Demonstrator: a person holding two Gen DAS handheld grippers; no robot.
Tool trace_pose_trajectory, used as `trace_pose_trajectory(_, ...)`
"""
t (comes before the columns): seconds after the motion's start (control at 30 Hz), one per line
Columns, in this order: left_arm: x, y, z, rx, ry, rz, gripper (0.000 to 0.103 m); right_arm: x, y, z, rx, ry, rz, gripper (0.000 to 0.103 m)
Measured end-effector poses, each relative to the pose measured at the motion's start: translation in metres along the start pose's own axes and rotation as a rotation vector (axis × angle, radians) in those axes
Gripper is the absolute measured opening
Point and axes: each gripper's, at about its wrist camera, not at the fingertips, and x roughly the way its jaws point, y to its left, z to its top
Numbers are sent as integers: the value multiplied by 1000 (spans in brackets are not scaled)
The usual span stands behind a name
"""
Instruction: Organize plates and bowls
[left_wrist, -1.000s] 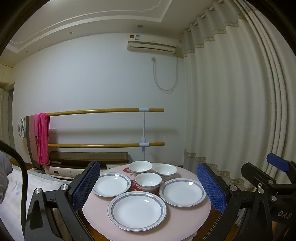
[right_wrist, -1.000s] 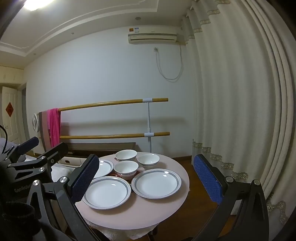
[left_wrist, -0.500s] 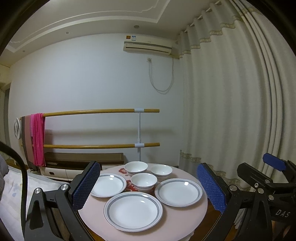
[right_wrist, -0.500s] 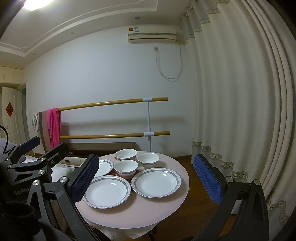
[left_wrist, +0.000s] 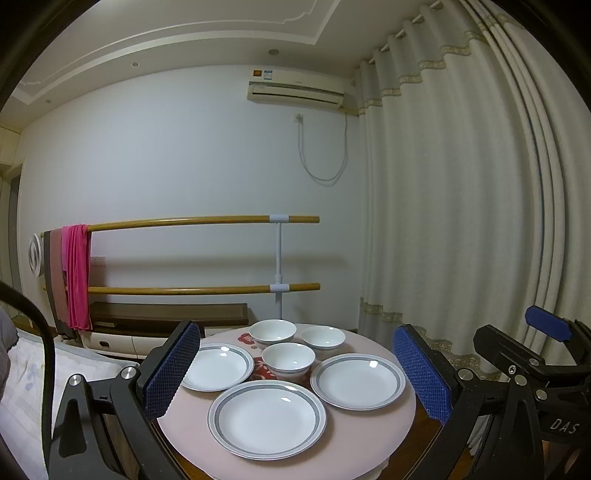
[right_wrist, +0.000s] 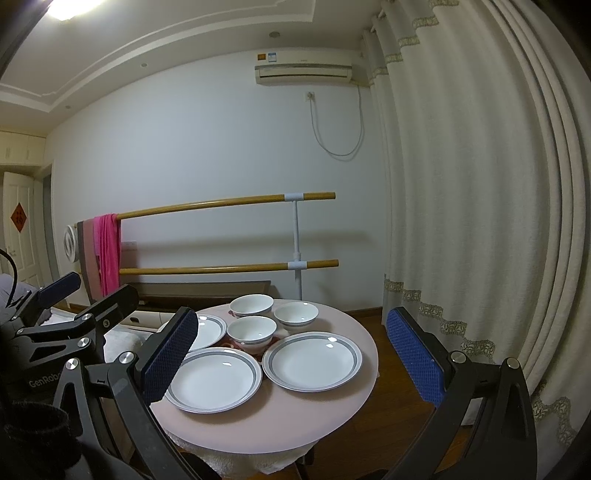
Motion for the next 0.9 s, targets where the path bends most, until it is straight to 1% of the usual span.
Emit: trace_pose_trajectory(0.9,7,-1,-8,-1,-19,-4,102,2,4,-2,2,-3,-11,103)
